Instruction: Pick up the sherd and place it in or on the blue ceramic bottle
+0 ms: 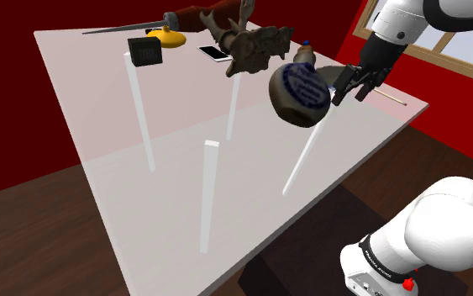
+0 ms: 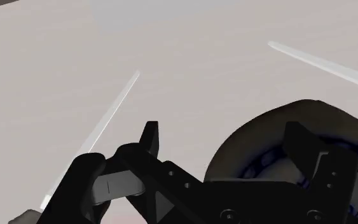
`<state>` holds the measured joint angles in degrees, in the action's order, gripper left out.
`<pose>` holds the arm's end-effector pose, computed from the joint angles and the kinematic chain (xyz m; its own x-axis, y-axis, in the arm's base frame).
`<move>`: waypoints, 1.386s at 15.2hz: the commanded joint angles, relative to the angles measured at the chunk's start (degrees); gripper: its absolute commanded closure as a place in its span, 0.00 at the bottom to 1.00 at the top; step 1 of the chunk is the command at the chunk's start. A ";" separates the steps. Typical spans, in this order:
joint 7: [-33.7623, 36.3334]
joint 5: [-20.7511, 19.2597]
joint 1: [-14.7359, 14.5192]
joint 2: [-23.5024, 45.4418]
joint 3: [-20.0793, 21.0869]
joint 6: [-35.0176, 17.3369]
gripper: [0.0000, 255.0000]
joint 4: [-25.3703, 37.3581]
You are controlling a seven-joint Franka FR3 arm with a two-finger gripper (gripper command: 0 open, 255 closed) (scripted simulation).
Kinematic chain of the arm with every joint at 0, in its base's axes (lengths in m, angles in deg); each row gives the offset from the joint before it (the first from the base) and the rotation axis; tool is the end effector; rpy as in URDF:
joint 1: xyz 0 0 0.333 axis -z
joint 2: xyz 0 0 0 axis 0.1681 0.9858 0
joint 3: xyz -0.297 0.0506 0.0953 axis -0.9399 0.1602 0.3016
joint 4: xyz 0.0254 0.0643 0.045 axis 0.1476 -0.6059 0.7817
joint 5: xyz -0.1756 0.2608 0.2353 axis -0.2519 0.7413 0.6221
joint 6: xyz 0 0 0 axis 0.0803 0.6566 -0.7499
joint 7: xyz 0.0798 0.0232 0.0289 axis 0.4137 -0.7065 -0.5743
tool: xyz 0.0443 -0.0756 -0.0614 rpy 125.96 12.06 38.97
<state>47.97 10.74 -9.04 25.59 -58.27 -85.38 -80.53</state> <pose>0.3060 -0.0303 0.5862 0.9741 -0.2125 0.0777 -0.2128 -0.9771 -0.0049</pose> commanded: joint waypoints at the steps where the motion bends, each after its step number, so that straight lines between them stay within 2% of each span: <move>1: 0.00 0.00 0.00 0.00 0.00 0.00 0.00 0.00; 7: -19.03 -8.58 -1.79 4.30 -8.10 -5.20 0.00 2.12; 12: -34.41 -13.45 -4.25 10.30 -14.60 -10.56 0.00 6.51; 16: -46.59 -15.33 -7.07 16.22 -19.66 -14.92 0.00 11.55; 20: -59.02 -15.01 -10.46 22.91 -24.58 -19.00 0.00 17.71; 21: -59.03 -15.01 -10.46 22.92 -24.57 -19.00 0.00 17.72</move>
<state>-8.90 -4.54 -18.94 47.11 -81.95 -103.96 -64.38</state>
